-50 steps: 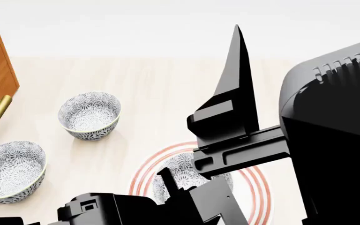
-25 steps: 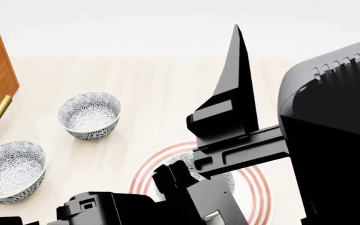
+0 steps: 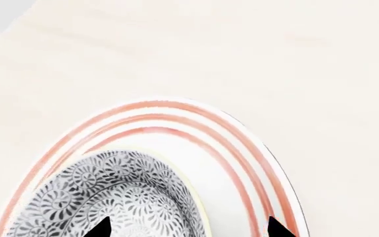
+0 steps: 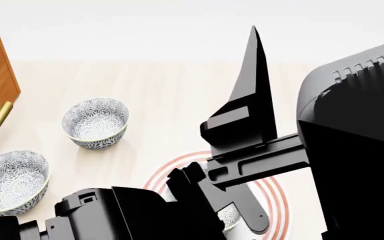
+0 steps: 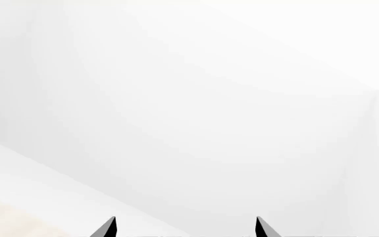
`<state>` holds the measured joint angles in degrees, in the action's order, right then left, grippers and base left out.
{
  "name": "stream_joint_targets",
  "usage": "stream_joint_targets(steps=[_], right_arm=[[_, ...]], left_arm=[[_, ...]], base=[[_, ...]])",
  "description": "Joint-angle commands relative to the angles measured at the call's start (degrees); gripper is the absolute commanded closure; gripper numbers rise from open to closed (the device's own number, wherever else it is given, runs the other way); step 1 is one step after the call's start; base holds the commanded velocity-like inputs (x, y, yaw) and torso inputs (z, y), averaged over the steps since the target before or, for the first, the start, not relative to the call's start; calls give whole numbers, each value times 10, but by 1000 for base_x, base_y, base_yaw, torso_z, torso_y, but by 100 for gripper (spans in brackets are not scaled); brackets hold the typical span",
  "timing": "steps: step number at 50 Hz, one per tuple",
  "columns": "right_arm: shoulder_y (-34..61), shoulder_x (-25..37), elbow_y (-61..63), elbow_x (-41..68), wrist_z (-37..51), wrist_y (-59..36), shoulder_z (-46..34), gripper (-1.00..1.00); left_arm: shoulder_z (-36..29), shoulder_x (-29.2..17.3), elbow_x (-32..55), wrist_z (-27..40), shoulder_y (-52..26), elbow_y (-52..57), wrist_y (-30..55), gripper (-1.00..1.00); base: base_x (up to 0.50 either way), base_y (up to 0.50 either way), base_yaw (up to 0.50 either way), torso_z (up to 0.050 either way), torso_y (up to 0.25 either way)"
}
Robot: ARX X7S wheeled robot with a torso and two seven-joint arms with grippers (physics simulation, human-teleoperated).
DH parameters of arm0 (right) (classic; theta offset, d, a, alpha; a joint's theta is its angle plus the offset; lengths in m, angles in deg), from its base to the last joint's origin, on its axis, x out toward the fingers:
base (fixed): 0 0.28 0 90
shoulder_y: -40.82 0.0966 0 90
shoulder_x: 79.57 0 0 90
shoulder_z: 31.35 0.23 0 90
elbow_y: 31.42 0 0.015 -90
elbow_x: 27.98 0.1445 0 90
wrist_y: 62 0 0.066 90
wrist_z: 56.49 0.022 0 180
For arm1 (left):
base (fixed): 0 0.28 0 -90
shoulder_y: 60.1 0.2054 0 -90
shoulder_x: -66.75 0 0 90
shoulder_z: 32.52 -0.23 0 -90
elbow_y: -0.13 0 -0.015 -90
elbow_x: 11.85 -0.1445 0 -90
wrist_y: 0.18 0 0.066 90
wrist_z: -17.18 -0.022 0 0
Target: Put the bowl at the front on the plate.
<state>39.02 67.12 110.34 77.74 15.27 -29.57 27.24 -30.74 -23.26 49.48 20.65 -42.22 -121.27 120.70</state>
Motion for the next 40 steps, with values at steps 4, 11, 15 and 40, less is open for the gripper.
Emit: stream_joint_targets(steps=[4,11,15,40], right_arm=[[2,1,-1,2,1,-3,-4,-100],[4,3,2,7,7,-2,-5,-100],[2,3,2,5,6,-1,-5,-100],[-20,0,9,-19,-5,6,-3,-100]], left_arm=[[6,0,70,-24,-30,-16,-10,-100],[23,-3,104,-38,-42,-29,-10,-100],[42,-6,126,-53,-49,-45,-9,-100],[57,0,151,-90,-62,-203,-83,-100]], base=[[0,0,0,0,0],[0,0,0,0,0],[0,0,0,0,0],[0,0,0,0,0]])
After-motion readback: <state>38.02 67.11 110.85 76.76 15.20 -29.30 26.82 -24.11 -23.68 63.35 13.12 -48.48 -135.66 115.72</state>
